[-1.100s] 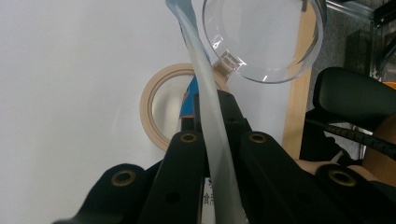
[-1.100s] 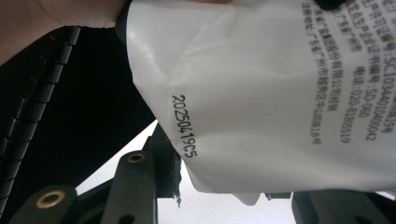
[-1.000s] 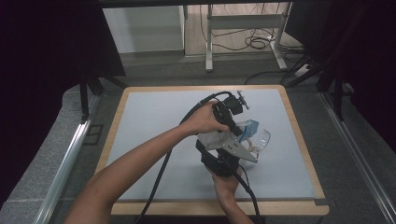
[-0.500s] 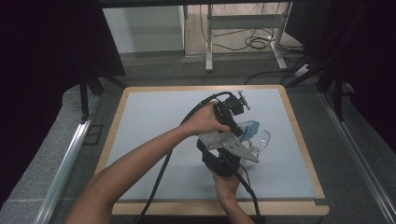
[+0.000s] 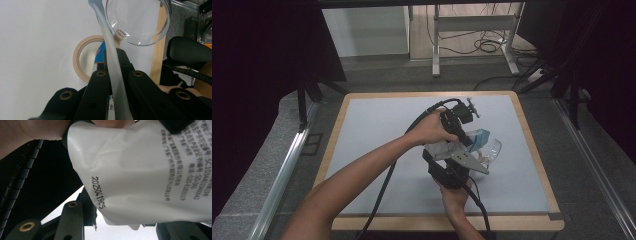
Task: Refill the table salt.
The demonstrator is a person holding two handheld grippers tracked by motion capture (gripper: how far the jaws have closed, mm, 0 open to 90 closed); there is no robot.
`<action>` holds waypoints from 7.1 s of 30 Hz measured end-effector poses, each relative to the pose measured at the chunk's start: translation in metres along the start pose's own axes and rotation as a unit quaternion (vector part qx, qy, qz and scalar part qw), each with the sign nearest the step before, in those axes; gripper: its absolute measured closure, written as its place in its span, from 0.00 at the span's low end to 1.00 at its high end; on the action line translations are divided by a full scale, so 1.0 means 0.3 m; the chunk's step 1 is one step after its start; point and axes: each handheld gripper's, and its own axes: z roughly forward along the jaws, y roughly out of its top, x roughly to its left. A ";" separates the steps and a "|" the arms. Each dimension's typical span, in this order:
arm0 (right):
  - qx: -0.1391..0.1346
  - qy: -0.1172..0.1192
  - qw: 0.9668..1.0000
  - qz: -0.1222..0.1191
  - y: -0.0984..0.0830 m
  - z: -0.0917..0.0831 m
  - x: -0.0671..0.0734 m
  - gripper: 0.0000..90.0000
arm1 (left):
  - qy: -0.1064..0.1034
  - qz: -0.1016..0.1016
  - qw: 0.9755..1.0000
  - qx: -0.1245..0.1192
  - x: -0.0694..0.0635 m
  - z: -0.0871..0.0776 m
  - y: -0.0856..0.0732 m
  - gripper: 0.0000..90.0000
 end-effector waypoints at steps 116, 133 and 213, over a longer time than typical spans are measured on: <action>0.003 -0.002 1.000 -0.009 -0.005 0.013 -0.012 0.63 | -0.008 -0.006 1.000 0.000 0.026 0.028 -0.017 1.00; 0.006 -0.001 1.000 -0.009 -0.008 0.015 -0.011 0.63 | -0.010 -0.006 1.000 -0.004 0.030 0.030 -0.023 1.00; 0.100 -0.074 0.990 -0.061 -0.184 0.014 -0.055 0.58 | -0.026 -0.039 0.985 -0.164 0.030 -0.042 -0.284 0.99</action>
